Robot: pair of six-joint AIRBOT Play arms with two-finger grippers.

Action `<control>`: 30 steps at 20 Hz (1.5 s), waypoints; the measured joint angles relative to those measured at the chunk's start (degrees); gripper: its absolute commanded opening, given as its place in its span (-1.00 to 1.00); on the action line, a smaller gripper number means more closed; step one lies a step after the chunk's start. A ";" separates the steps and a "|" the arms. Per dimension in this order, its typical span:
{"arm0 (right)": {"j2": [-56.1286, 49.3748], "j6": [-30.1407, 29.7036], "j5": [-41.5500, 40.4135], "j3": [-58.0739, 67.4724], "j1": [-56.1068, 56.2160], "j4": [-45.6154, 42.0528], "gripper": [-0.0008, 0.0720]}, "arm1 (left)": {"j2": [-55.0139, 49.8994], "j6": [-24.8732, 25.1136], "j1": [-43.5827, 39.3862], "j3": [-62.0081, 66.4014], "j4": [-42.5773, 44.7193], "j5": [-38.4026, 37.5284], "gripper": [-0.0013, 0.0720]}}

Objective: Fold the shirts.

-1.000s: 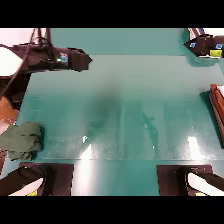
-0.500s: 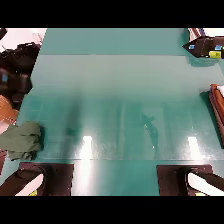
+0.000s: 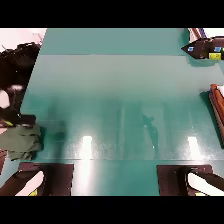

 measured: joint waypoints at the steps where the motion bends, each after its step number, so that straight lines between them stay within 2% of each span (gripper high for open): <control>1: 0.00 0.00 0.04 0.00 0.00 0.00 -0.93 | 0.00 -0.52 0.26 -2.43 0.00 0.83 -0.36; 3: 0.02 0.00 0.17 0.00 0.00 0.00 -0.93 | 0.04 -1.33 0.68 -5.53 0.00 2.29 -0.44; 4: 0.00 0.00 0.17 0.00 0.00 0.00 -0.93 | 0.04 -1.57 0.83 -6.34 -0.04 2.64 -0.85; 8: 0.00 0.00 0.17 0.00 0.00 0.00 -0.93 | 1.01 -2.05 1.07 -2.71 -0.26 2.75 -0.88; 12: 1.29 0.00 -1.53 0.00 0.00 0.02 -0.93 | 3.98 -2.16 1.11 13.29 -2.62 2.16 -0.88; 17: 6.16 0.02 -7.28 0.00 0.00 0.09 -0.93 | 5.84 0.42 -0.74 37.88 -18.84 3.06 -0.88; 22: 9.18 0.02 -10.49 0.00 0.00 0.02 -0.93 | 4.09 1.68 -13.25 47.47 -27.32 9.38 -0.88; 27: 9.75 0.02 -11.19 0.00 0.00 -0.02 -0.93 | -7.76 1.99 -31.26 49.22 -29.14 8.09 -0.87; 28: 9.77 0.02 -11.19 0.00 0.00 0.00 -0.93 | -10.84 2.43 -34.82 49.37 -29.40 7.76 -0.82; 29: 9.79 0.02 -11.13 0.00 0.00 -0.02 -0.93 | -14.27 3.08 -38.49 49.42 -29.83 7.54 -0.05; 30: 9.81 0.02 -10.97 0.00 0.00 0.00 -0.93 | -17.27 3.80 -41.51 49.53 -30.16 7.96 0.56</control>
